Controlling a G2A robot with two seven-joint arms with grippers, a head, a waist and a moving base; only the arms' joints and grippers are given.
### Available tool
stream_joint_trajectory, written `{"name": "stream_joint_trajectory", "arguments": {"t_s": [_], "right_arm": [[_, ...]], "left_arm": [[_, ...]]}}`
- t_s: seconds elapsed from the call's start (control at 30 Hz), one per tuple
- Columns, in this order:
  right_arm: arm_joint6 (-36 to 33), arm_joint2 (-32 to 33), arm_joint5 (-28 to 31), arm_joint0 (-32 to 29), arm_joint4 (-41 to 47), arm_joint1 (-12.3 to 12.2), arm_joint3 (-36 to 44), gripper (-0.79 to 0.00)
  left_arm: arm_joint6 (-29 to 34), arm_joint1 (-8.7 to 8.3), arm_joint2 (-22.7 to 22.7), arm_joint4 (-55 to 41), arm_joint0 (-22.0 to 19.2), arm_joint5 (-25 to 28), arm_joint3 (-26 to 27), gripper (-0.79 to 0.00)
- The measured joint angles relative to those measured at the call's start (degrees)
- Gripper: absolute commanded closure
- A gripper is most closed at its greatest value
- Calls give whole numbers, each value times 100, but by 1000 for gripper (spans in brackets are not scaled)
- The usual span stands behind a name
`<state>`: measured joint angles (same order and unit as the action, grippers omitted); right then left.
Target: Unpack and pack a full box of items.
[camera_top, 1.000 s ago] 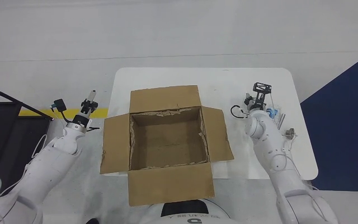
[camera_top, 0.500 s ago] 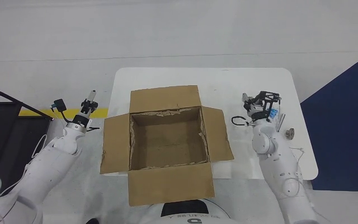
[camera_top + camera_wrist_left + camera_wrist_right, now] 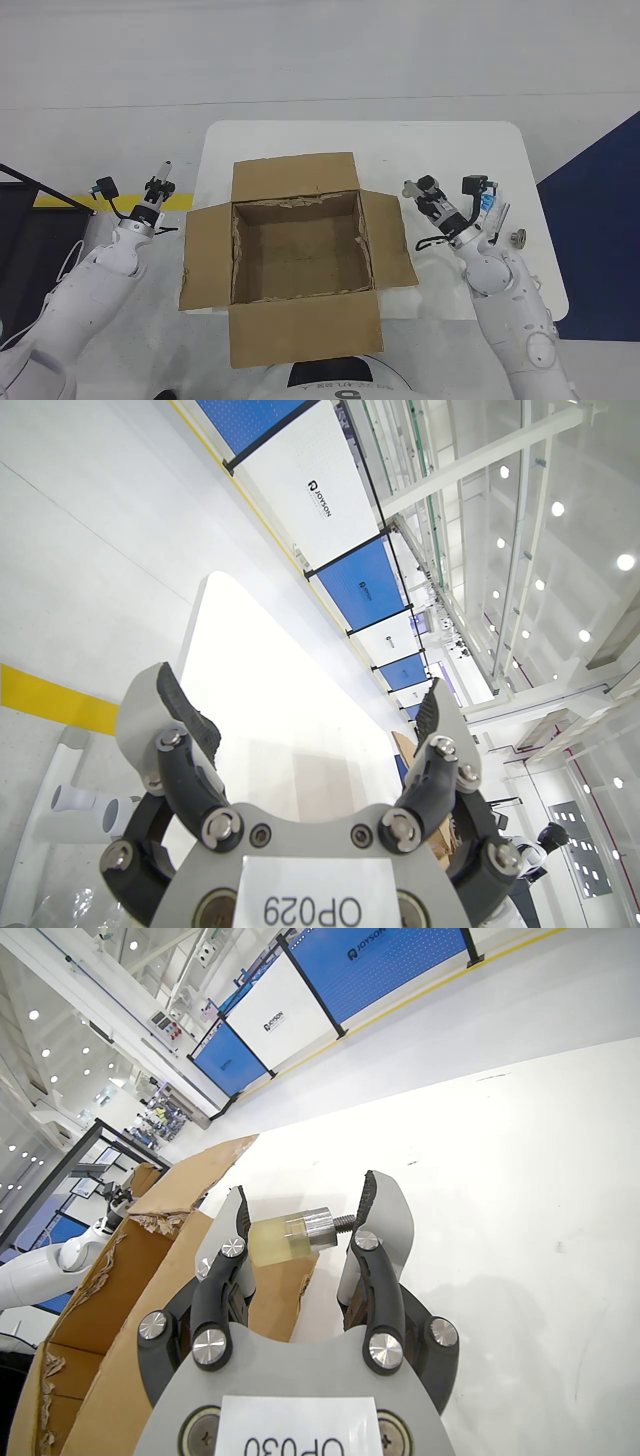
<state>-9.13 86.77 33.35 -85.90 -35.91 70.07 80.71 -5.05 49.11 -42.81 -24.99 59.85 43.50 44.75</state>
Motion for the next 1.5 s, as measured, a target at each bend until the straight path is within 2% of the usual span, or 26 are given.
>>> {"name": "stream_joint_trajectory", "arguments": {"t_s": [0.37, 0.53, 0.83, 0.97, 1.0, 1.13, 1.2, 1.33, 1.5], "right_arm": [[15, -34, 29, 7, 21, 5, 43, 0], [97, -447, 224, 101, -149, 49, 587, 0], [177, -746, -653, 8, -953, 75, 1387, 0], [-340, -991, -1129, 185, -1100, 98, 1266, -3], [-502, -1069, -1247, 305, -1006, 114, 1138, -22], [-624, -1200, -1279, 609, -700, 147, 631, -237], [-905, -1293, -1318, 753, -596, 153, 349, -339], [-1813, -1548, -1509, 1125, -539, 175, -100, -372], [-1587, -1576, -1517, 1202, -382, 194, -451, -385]], "left_arm": [[0, 0, 0, 0, 0, 0, 0, -785], [0, 0, 0, 0, 0, 0, 0, -785], [0, 0, 0, 0, 0, 0, 0, -785], [0, 0, 0, 0, 0, 0, 0, -785], [0, 0, 0, 0, 0, 0, 0, -785], [0, 0, 0, 0, 0, 0, 0, -785], [0, 0, 0, 0, 0, 0, 0, -785], [0, 0, 0, 0, 0, 0, 0, -785], [0, 0, 0, 0, 0, 0, 0, -785]]}}
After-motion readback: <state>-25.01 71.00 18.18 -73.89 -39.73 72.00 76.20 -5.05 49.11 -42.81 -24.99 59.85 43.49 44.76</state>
